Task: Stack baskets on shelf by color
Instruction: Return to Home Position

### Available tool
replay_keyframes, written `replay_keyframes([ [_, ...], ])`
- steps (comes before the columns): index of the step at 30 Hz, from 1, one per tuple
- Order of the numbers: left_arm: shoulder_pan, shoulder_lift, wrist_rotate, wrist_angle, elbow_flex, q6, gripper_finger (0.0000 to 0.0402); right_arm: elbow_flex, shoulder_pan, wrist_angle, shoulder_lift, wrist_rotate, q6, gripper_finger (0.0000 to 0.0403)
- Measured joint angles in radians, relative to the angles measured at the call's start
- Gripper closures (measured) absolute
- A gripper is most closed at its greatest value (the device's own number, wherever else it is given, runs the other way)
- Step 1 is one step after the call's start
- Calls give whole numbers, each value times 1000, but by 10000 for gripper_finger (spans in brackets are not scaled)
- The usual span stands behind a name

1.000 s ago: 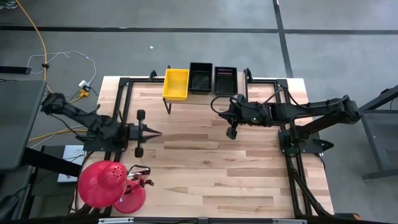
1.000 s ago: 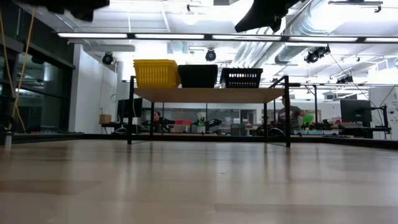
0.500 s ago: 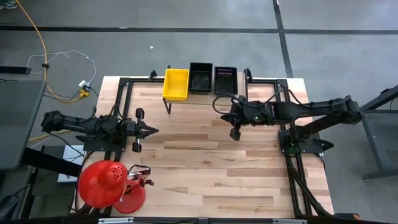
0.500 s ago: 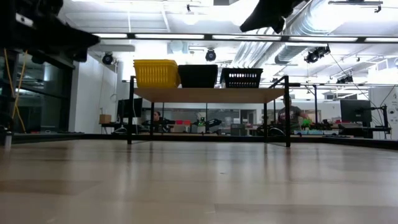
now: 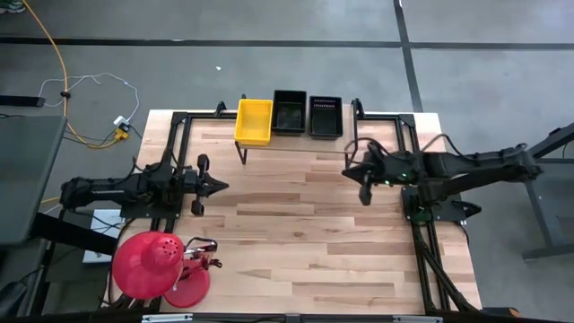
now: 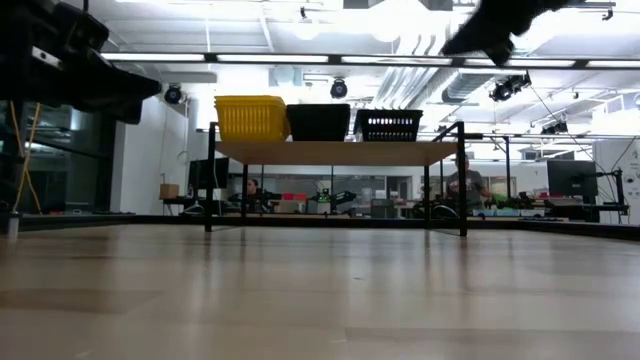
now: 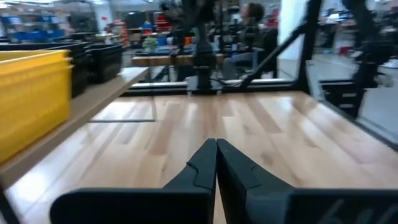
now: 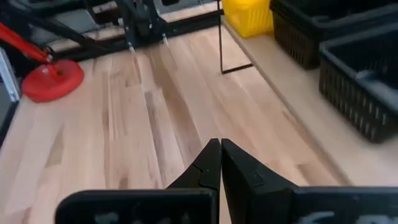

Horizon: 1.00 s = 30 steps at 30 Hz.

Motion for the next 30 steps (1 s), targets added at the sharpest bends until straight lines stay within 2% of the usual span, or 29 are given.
replay_keyframes([
  [4, 13, 1, -48, -6, 0, 13, 401, -174, 1, 105, -177, -9, 43, 403],
  [8, 13, 1, -92, -7, 1, 11, 401, -297, -12, 135, -365, 5, 59, 403],
  [15, 13, 1, -96, -7, 1, 11, 401, -477, -13, 193, -637, 11, 58, 403],
  [22, 13, 1, -96, -7, 1, 11, 400, -632, -10, 321, -755, 4, 8, 403],
  [30, 13, 1, -96, -7, 2, 11, 399, -733, -8, 339, -837, -20, -6, 403],
])
